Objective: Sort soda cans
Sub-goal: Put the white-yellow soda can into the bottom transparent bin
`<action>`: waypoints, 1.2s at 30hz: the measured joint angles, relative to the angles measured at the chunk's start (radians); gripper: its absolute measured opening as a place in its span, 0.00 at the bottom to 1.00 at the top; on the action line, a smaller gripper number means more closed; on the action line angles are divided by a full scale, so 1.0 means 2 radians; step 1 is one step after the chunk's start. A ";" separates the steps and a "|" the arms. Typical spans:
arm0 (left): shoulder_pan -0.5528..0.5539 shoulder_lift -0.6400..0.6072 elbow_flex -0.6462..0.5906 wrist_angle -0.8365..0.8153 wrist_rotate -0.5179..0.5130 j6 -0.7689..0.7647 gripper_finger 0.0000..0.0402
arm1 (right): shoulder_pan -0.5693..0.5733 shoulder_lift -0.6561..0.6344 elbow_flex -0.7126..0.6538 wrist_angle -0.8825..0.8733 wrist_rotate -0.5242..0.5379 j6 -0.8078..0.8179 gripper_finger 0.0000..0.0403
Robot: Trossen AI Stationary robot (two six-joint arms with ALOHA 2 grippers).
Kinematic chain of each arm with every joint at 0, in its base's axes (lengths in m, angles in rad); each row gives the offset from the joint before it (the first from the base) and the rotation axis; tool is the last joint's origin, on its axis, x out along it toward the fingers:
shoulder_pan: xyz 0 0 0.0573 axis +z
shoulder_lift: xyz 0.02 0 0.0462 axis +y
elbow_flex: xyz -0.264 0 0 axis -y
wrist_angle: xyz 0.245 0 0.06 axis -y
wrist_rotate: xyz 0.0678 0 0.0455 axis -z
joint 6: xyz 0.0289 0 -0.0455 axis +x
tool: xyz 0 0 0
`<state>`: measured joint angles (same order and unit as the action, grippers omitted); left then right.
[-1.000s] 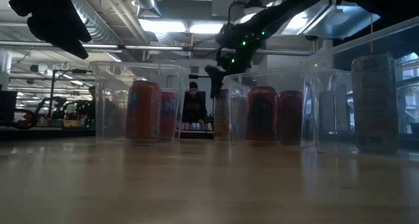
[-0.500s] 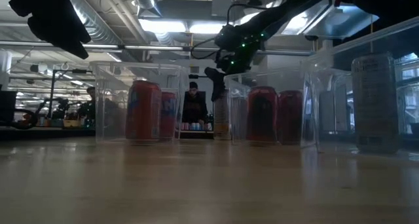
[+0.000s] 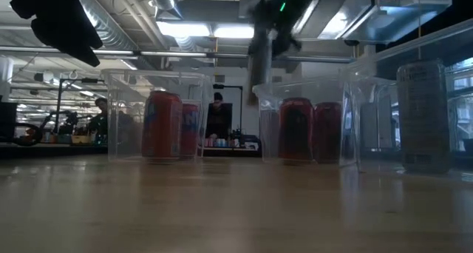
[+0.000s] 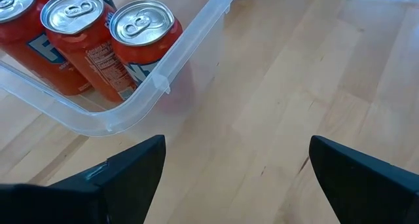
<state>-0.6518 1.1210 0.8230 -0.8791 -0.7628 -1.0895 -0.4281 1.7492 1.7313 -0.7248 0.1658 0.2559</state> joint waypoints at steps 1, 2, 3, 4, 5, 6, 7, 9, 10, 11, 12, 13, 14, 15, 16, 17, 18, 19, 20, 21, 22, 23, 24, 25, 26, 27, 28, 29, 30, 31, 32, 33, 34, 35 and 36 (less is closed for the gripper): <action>0.000 0.000 0.000 0.000 0.000 0.000 0.91 | 0.009 -0.017 0.000 -0.011 0.002 0.001 0.61; 0.000 0.000 0.000 0.000 0.000 0.000 0.91 | 0.017 -0.036 0.001 -0.023 0.004 0.003 0.61; 0.000 0.000 0.000 0.000 0.000 -0.001 0.91 | 0.026 -0.051 0.001 -0.037 0.004 0.004 0.61; 0.000 0.000 0.000 0.000 0.000 -0.001 0.91 | 0.036 -0.067 0.001 -0.051 0.003 0.009 0.61; 0.000 0.000 0.000 0.000 0.000 0.000 0.91 | 0.045 -0.081 0.001 -0.063 0.003 0.016 0.61; 0.000 0.000 0.000 0.000 0.000 0.001 0.91 | 0.055 -0.096 0.001 -0.076 0.004 0.025 0.61; 0.000 0.000 0.000 0.000 0.000 0.001 0.91 | 0.065 -0.112 0.001 -0.089 0.003 0.032 0.61; 0.000 0.000 0.000 0.000 0.000 0.001 0.91 | 0.084 -0.146 0.001 -0.120 0.003 0.053 0.61; 0.000 0.000 0.000 0.001 0.000 0.001 0.91 | 0.095 -0.161 0.001 -0.138 0.003 0.064 0.61; 0.000 0.000 0.000 0.001 0.000 0.000 0.91 | 0.104 -0.174 0.001 -0.156 0.003 0.073 0.61; 0.000 0.000 0.000 0.001 0.000 0.000 0.91 | 0.116 -0.185 0.001 -0.173 0.004 0.087 0.61; 0.000 0.000 0.000 0.001 0.000 -0.001 0.91 | 0.128 -0.195 0.001 -0.191 0.004 0.102 0.61; 0.000 0.000 0.000 0.001 -0.002 -0.001 0.91 | 0.141 -0.203 0.001 -0.208 0.005 0.117 0.61; 0.000 0.000 0.000 0.001 -0.004 -0.001 0.91 | 0.155 -0.211 0.001 -0.224 0.008 0.133 0.61; 0.000 0.000 0.000 0.001 -0.004 -0.001 0.91 | 0.170 -0.219 0.001 -0.241 0.013 0.149 0.61; 0.000 0.000 0.000 0.001 -0.004 -0.001 0.91 | 0.185 -0.225 0.001 -0.258 0.020 0.165 0.61; 0.000 0.000 0.000 0.001 -0.004 -0.001 0.91 | 0.201 -0.230 0.001 -0.275 0.027 0.180 0.61; 0.000 0.000 0.000 0.001 -0.004 -0.001 0.91 | 0.217 -0.235 0.001 -0.291 0.033 0.194 0.61; 0.000 0.000 0.000 0.001 -0.004 -0.001 0.91 | 0.232 -0.236 0.001 -0.308 0.039 0.208 0.61; 0.000 0.000 0.000 0.001 -0.004 -0.002 0.91 | 0.248 -0.237 0.001 -0.324 0.045 0.224 0.61; 0.000 0.000 0.000 0.001 -0.005 -0.003 0.91 | 0.264 -0.237 0.001 -0.339 0.051 0.241 0.61; 0.000 0.000 0.000 0.001 -0.005 -0.005 0.91 | 0.280 -0.236 0.001 -0.353 0.056 0.259 0.61; 0.000 0.000 0.000 0.003 -0.006 -0.006 0.91 | 0.298 -0.236 0.000 -0.365 0.066 0.276 0.61; 0.000 0.000 0.000 0.003 -0.006 -0.007 0.91 | 0.315 -0.236 -0.001 -0.372 0.078 0.290 0.61; 0.000 0.000 0.000 0.003 -0.006 -0.007 0.91 | 0.331 -0.236 -0.005 -0.373 0.089 0.303 0.61; 0.000 0.000 0.000 0.004 -0.006 -0.007 0.91 | 0.345 -0.236 -0.010 -0.372 0.099 0.316 0.61; 0.000 0.000 0.000 0.004 -0.006 -0.007 0.91 | 0.359 -0.235 -0.017 -0.370 0.106 0.329 0.61; 0.000 0.000 0.000 0.004 -0.006 -0.007 0.91 | 0.370 -0.235 -0.025 -0.370 0.112 0.343 0.61; 0.000 0.000 0.000 0.004 -0.006 -0.007 0.91 | 0.381 -0.234 -0.034 -0.369 0.118 0.357 0.61; 0.000 0.000 0.000 0.004 -0.006 -0.007 0.91 | 0.392 -0.234 -0.044 -0.370 0.128 0.371 0.61; 0.000 0.000 0.000 0.004 -0.006 -0.007 0.91 | 0.402 -0.234 -0.055 -0.370 0.141 0.386 0.61; 0.000 0.000 0.000 0.004 -0.006 -0.007 0.91 | 0.412 -0.235 -0.067 -0.371 0.155 0.401 0.61; 0.000 0.000 0.000 0.004 -0.006 -0.006 0.91 | 0.420 -0.235 -0.079 -0.371 0.166 0.417 0.61; 0.000 0.000 0.000 0.004 -0.006 -0.005 0.91 | 0.427 -0.235 -0.091 -0.370 0.172 0.431 0.61; 0.000 0.000 0.000 0.004 -0.006 -0.005 0.91 | 0.434 -0.235 -0.102 -0.362 0.183 0.442 0.61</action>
<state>-0.6518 1.1210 0.8230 -0.8713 -0.7742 -1.0985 0.4393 1.2800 1.5268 -1.4498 0.5325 1.1405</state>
